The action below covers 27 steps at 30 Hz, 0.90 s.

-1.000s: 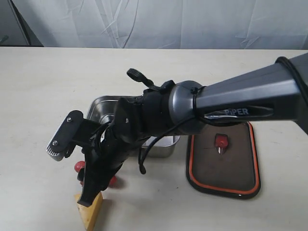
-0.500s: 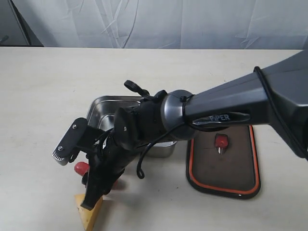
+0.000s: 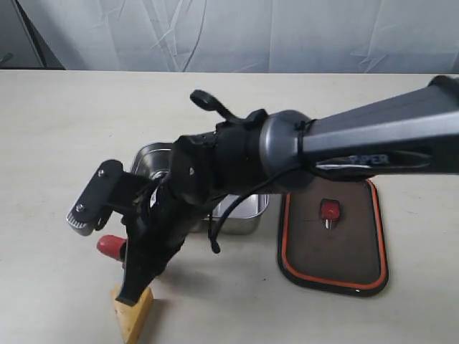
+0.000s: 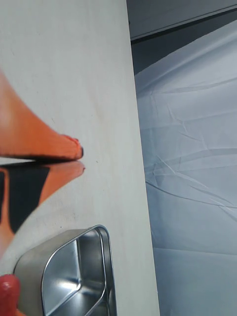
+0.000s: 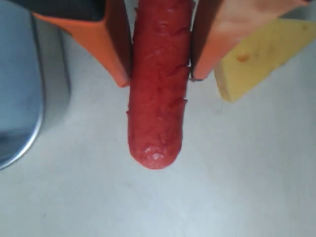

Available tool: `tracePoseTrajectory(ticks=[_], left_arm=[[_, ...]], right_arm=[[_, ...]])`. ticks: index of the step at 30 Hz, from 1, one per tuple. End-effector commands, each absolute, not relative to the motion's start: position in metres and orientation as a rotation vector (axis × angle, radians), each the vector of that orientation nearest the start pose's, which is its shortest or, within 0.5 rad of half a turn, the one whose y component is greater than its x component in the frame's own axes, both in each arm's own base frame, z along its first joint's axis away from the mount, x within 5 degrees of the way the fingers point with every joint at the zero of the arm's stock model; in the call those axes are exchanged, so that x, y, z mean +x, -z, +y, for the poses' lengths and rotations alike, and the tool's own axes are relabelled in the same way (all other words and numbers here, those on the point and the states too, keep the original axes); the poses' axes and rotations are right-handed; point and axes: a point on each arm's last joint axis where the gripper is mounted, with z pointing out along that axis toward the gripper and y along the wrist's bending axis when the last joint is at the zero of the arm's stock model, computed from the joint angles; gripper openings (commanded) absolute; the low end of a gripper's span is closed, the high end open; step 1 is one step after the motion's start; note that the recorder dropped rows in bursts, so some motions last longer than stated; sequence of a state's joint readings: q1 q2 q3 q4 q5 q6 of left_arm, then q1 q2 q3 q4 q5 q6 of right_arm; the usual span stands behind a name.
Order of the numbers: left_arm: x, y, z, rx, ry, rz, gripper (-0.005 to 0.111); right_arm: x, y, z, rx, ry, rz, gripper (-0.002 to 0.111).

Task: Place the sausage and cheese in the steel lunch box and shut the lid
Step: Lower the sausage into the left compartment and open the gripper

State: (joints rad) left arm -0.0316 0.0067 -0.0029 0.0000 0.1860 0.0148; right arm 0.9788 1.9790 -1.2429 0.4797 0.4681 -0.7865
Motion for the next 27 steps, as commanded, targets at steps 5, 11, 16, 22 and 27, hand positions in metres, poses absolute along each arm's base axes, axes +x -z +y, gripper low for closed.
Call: tracePoseTrajectory(ticks=[5, 11, 16, 22, 27], left_arm=[[0.056, -0.197, -0.002, 0.045, 0.017, 1.664, 0.0], [0.056, -0.197, -0.002, 0.045, 0.017, 1.664, 0.0], [0.056, -0.197, -0.002, 0.045, 0.017, 1.664, 0.0], [0.056, -0.197, -0.002, 0.045, 0.017, 1.664, 0.0], [0.056, -0.197, -0.002, 0.045, 0.017, 1.664, 0.0]], right_arm=[[0.232, -0.222, 0.335, -1.457, -0.454, 1.898, -0.001], [0.277, -0.228, 0.306, -1.252, -0.466, 2.076, -0.001], [0.294, -0.22, 0.294, -1.272, -0.464, 2.178, -0.001], [0.299, -0.195, 0.298, -1.284, -0.46, 2.245, -0.001], [0.301, -0.178, 0.3, -1.249, -0.468, 2.315, 0.021]])
